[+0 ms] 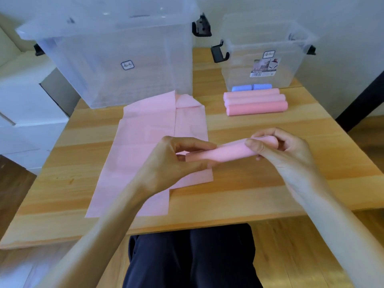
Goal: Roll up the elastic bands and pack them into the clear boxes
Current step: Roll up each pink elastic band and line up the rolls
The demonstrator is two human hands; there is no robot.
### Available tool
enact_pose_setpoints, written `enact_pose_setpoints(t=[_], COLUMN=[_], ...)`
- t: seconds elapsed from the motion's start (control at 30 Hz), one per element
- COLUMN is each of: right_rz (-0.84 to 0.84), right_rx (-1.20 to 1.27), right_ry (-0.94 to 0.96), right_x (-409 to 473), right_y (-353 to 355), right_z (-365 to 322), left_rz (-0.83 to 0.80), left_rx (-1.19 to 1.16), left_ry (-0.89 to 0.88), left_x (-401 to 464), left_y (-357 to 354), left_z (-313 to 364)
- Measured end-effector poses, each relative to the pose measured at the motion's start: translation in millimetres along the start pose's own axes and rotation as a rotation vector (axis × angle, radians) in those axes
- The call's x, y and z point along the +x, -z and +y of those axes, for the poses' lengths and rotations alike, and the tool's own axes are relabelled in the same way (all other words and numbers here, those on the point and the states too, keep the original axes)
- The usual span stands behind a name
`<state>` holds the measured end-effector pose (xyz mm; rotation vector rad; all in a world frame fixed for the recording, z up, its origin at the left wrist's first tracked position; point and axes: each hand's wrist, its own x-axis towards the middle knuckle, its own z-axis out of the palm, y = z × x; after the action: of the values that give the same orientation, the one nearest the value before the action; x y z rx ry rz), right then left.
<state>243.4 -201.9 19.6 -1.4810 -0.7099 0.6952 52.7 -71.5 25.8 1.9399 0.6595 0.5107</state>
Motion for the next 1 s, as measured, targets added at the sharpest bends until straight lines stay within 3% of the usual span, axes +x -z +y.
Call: enact_pose_setpoints(t=[0.23, 0.47, 0.77, 1.0], right_rz=[-0.092, -0.001, 0.114, 0.150], right_rx=[-0.079, -0.195, -0.299, -0.398], right_ry=[-0.060, -0.105, -0.062, -0.041], right_x=[35.9, 76.7, 119.8, 128.4], right_y=[55.0, 82.9, 84.2, 84.4], right_z=[2.6, 18.4, 29.2, 31.1], left_rz=[-0.024, -0.111, 0.059, 0.140], left_rx=[0.043, 0.105, 0.428, 0.507], left_ry=[-0.034, -0.046, -0.156, -0.239], left_x=[59.7, 109.5, 142.9, 145.3], left_y=[-19.6, -37.8, -61.6, -69.2], left_z=[-0.1, -9.8, -21.7, -29.8])
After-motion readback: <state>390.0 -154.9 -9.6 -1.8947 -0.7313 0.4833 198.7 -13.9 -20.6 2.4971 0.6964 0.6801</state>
